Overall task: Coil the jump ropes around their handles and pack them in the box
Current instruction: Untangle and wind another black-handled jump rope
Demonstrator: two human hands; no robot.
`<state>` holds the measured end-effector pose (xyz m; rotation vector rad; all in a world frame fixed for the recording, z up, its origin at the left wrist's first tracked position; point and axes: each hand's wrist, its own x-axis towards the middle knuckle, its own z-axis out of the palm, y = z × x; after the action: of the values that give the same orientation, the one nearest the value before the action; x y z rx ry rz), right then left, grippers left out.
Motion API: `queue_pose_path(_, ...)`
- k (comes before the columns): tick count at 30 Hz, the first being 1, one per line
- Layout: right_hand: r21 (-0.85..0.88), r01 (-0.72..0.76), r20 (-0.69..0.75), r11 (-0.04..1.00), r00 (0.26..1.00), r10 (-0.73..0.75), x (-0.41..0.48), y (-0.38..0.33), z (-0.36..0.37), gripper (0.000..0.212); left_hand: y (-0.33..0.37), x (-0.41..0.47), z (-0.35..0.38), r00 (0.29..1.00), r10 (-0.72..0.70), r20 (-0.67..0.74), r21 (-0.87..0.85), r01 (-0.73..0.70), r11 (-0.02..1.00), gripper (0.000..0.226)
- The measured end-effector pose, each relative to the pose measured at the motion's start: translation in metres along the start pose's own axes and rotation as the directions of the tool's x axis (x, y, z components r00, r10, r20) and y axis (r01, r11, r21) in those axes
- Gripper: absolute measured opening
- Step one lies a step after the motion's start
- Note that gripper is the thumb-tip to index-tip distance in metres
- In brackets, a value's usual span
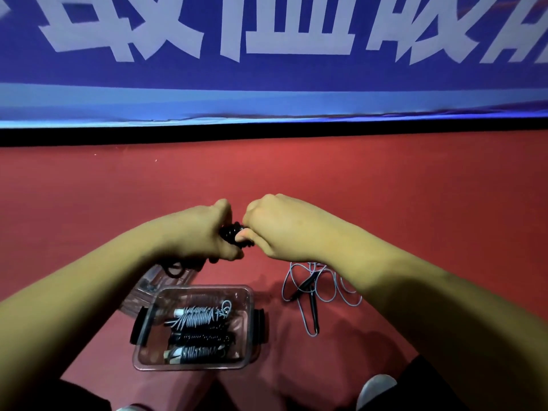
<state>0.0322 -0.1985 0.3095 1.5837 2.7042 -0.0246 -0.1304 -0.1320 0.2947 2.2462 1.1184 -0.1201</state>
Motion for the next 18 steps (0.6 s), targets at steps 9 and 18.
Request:
queue_pose_path(9, 0.872, -0.223, 0.137, 0.436, 0.966, 0.222, 0.001, 0.010, 0.000, 0.036, -0.017, -0.015, -0.013, 0.913, 0.399, -0.083, 0.366, -0.345, 0.865, 0.066)
queue_pose_path(18, 0.980, -0.193, 0.174, 0.056, 0.954, 0.243, -0.007, 0.011, -0.016, 0.038, 0.003, -0.024, 0.000, 0.801, 0.451, -0.394, -0.047, -0.507, 0.861, 0.044)
